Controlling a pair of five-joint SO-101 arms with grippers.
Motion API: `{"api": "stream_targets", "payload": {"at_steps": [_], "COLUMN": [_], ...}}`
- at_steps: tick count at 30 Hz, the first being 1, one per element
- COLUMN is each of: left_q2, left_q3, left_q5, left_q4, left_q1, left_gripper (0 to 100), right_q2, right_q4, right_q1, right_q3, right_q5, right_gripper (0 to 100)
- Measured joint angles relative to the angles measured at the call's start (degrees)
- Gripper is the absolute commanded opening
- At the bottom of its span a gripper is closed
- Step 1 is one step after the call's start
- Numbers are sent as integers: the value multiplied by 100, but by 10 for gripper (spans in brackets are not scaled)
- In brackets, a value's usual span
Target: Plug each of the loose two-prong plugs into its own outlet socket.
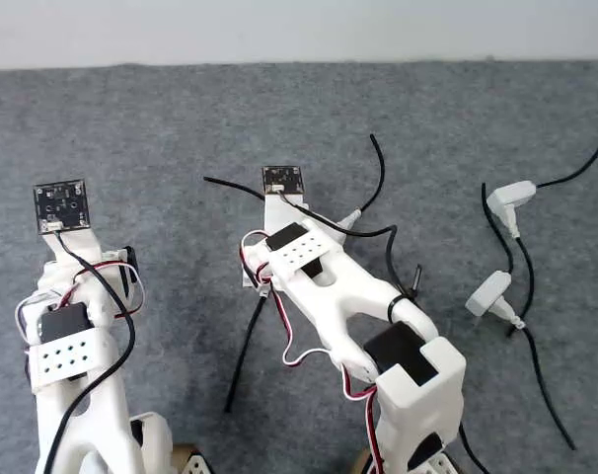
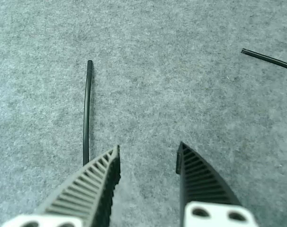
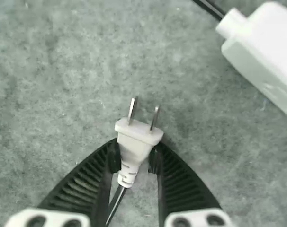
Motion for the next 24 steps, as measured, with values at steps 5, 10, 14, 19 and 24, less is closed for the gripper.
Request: {"api": "stream_targets", "payload": {"at_steps": [5,10,14,19,24], "left_q2": [0,0,0,0,0], "left_q3": [0,0,0,0,0], "left_q5": [0,0,0,0,0], "left_q4": [0,0,0,0,0], "left_q1": [0,0,0,0,0], "left_gripper": [188,188,188,188,188], "right_q2": [0,0,0,0,9], "right_q4": [0,0,18,114,211], "right_q1": [9,9,9,9,-35], "right_q3": [0,0,0,-9,-141], "right_q5": [0,0,0,0,0], "right_gripper": [9,12,13,69,293]}}
